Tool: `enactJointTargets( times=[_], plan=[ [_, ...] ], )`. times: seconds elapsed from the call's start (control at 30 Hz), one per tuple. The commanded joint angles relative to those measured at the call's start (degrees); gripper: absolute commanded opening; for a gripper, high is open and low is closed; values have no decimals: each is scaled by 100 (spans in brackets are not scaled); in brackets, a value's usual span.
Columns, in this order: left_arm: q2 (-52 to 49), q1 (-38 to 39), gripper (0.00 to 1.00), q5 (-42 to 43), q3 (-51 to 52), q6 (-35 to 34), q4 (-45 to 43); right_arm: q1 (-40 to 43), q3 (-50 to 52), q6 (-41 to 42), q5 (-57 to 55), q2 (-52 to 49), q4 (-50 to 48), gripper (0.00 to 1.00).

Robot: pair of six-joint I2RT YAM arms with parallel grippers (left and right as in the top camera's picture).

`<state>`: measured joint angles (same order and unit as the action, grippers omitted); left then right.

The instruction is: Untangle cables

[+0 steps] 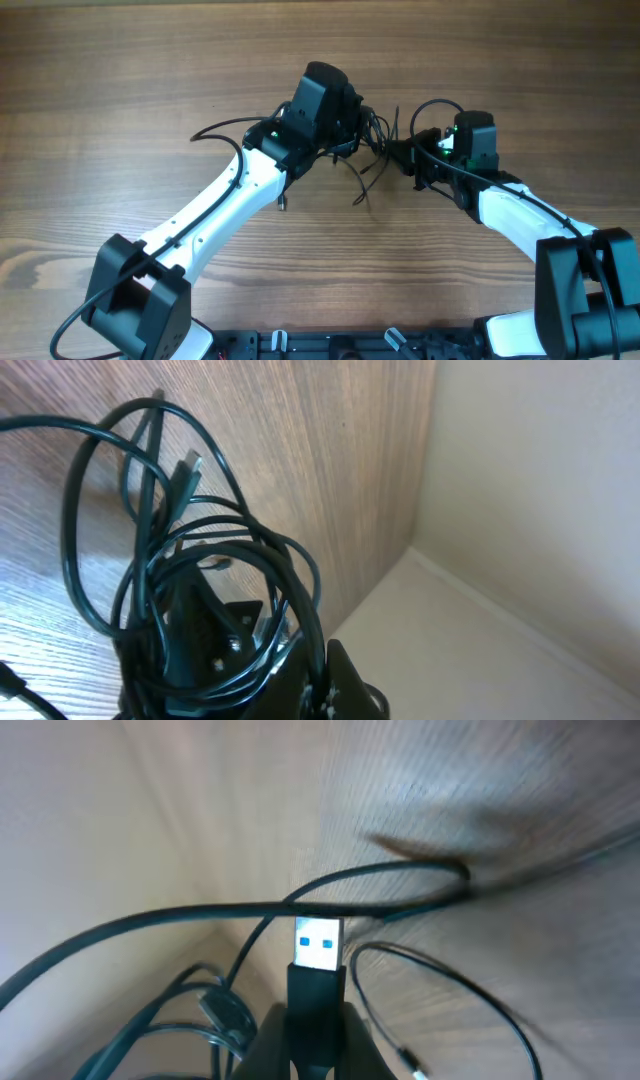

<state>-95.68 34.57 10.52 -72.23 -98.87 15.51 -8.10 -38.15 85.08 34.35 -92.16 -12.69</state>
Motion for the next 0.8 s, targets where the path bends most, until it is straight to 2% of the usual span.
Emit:
enactJointTargets(
  times=[0.0,0.07,0.17,0.3,0.37,0.4,0.43,0.5,0.53,0.6,0.63,0.73,0.77],
  plan=[
    [105,22,4,-116,-55,627,153,-31,-37,-1484,739,-20,-804,4],
    [103,76,4,-101,-55,656,61,-33,-37,-1403,1300,-20,-1419,4],
    [94,184,4,-105,-55,481,-192,-118,-37,-850,1532,-22,-1353,4],
    [72,197,4,-122,-55,199,-518,-601,-37,-855,1547,-24,-1342,5],
    [63,188,4,-243,-55,199,-481,-625,-37,-1228,1523,-24,-1340,5],
    [63,164,4,-358,-55,199,-435,-603,-37,-1508,1488,-24,-1338,12],
    [63,122,4,-457,-55,199,-411,-564,-37,-1759,1484,-24,-1335,24],
    [63,9,4,-501,-55,199,-413,-407,-37,-2155,1513,-24,-1261,33],
    [63,-146,4,-476,-55,197,-415,-216,-37,-2358,1528,-24,-1121,61],
    [63,-398,4,-444,-55,192,-413,319,-35,-2813,1484,-24,-866,94],
    [63,-455,4,-448,-55,-111,-409,538,-37,-3139,1515,-24,-863,100],
    [63,-481,4,-608,-52,-863,-393,667,-37,-4044,2249,-20,-868,100],
    [63,-481,4,-680,-55,-1051,-267,623,-35,-4583,2752,-20,-870,100]
  ],
)
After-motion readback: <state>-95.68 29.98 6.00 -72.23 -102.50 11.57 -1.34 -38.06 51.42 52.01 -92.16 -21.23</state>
